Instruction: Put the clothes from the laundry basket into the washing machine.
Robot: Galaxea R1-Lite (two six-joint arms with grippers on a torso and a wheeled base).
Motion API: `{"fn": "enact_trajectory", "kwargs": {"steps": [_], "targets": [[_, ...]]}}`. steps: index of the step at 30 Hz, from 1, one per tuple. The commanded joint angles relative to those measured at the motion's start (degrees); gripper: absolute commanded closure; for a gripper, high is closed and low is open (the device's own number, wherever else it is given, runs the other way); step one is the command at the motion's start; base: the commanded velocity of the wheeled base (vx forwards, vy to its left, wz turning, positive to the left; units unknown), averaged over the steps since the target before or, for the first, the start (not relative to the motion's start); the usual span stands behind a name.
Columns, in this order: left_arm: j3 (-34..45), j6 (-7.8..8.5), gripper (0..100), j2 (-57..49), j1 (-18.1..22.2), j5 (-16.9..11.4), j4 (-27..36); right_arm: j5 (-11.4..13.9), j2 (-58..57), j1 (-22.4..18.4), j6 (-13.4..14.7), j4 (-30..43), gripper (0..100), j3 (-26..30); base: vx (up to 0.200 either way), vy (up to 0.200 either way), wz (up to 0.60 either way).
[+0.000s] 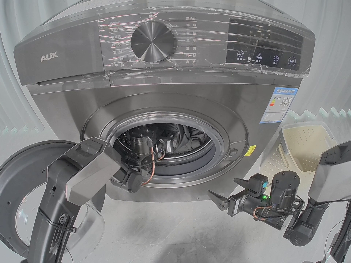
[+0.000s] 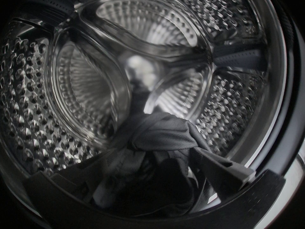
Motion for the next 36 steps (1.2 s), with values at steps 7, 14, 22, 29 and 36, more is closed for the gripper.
{"fn": "enact_trajectory", "kwargs": {"steps": [7,14,22,29,36], "targets": [[20.9,1.25,0,-10.0,-4.0,-6.1,0.4,0.0,-0.1,0.0,0.0,0.0,0,0.0,0.000,0.000,0.00],[20.9,1.61,0,-9.6,-4.1,-6.9,-0.2,0.0,-0.1,-0.1,0.0,0.0,0,0.0,0.000,0.000,0.00],[13.5,1.96,0,-5.0,-3.5,-5.3,0.2,0.1,0.0,0.0,0.0,0.0,0,0.0,0.000,0.000,0.00],[6.9,2.84,0,-0.3,-2.5,-2.8,0.9,0.1,0.0,-0.1,0.0,0.0,0,0.0,0.000,0.000,0.00],[5.8,4.33,100,0.4,-1.2,-2.3,1.9,0.1,-0.1,0.0,0.1,0.0,0,-0.1,0.000,0.000,0.00]]}}
